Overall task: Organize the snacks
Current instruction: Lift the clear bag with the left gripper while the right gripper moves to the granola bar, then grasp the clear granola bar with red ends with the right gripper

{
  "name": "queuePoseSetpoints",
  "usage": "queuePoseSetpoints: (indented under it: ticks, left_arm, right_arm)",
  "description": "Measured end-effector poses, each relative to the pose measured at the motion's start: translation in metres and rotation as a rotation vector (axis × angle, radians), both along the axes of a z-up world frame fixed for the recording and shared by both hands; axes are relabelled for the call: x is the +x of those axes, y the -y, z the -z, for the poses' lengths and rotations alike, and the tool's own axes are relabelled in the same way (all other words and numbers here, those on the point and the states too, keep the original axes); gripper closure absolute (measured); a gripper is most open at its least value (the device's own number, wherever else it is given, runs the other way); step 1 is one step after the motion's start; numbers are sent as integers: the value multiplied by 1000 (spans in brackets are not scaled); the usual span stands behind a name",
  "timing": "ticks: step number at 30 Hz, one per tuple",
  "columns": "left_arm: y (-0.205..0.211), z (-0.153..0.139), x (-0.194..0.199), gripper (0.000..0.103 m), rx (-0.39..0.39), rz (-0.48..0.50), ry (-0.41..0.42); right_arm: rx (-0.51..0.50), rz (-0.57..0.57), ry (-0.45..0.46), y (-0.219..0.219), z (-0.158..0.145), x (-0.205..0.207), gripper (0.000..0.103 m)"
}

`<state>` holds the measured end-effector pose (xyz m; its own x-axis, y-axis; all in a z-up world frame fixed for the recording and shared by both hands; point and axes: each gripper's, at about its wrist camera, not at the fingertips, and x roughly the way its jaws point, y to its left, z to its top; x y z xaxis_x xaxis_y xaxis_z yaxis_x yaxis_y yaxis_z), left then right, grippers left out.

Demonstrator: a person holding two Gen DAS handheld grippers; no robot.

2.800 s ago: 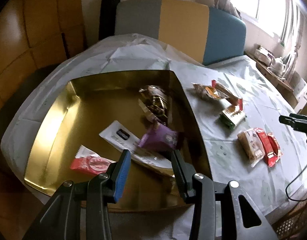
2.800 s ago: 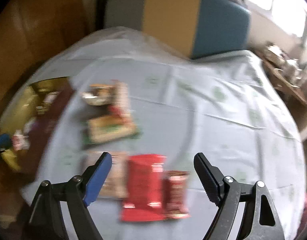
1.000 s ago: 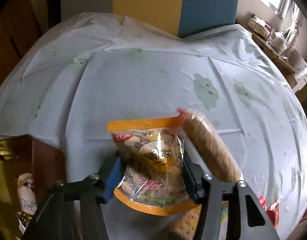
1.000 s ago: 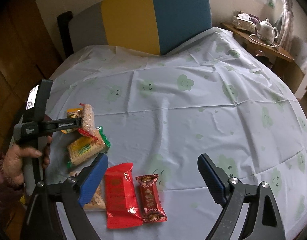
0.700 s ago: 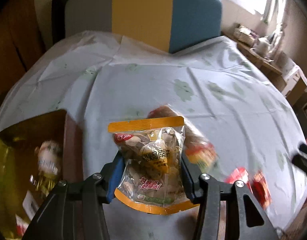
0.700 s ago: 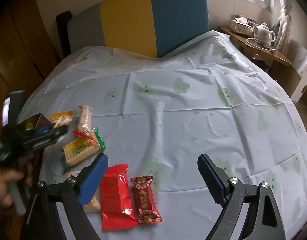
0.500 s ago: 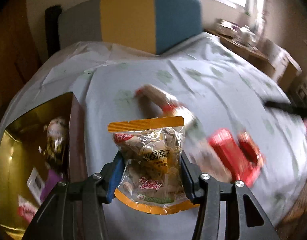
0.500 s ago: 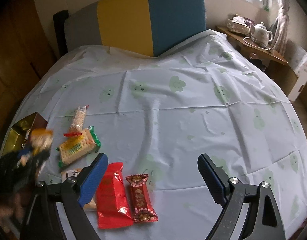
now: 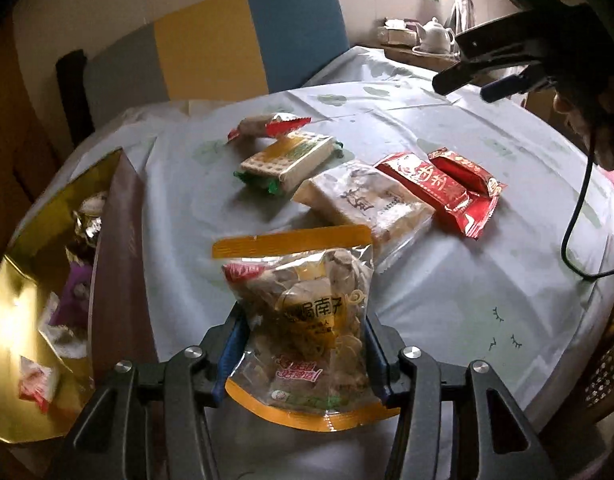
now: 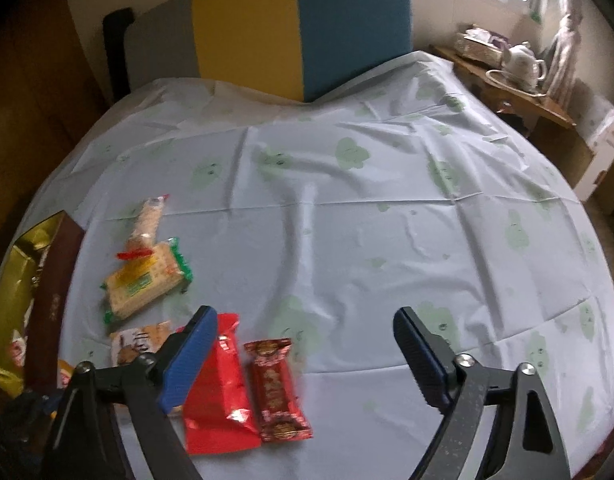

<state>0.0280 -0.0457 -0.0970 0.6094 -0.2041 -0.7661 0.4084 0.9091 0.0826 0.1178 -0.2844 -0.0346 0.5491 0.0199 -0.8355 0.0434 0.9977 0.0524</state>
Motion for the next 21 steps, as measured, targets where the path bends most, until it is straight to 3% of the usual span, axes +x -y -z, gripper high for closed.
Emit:
queuePoseSetpoints:
  ticks: [4, 8, 18, 21]
  left_arm:
    - [-5, 0, 2, 50, -24, 6, 3]
    - [-5, 0, -3, 49, -41, 8, 12]
    - [-9, 0, 0, 48, -85, 6, -6]
    - [-9, 0, 0, 48, -87, 8, -5]
  right_arm:
    - [17, -53, -20, -17, 4, 0, 35]
    - [52, -132, -65, -40, 8, 9, 40]
    - [70, -282, -144, -113, 14, 91, 40]
    - [17, -295, -176, -134, 24, 119, 40]
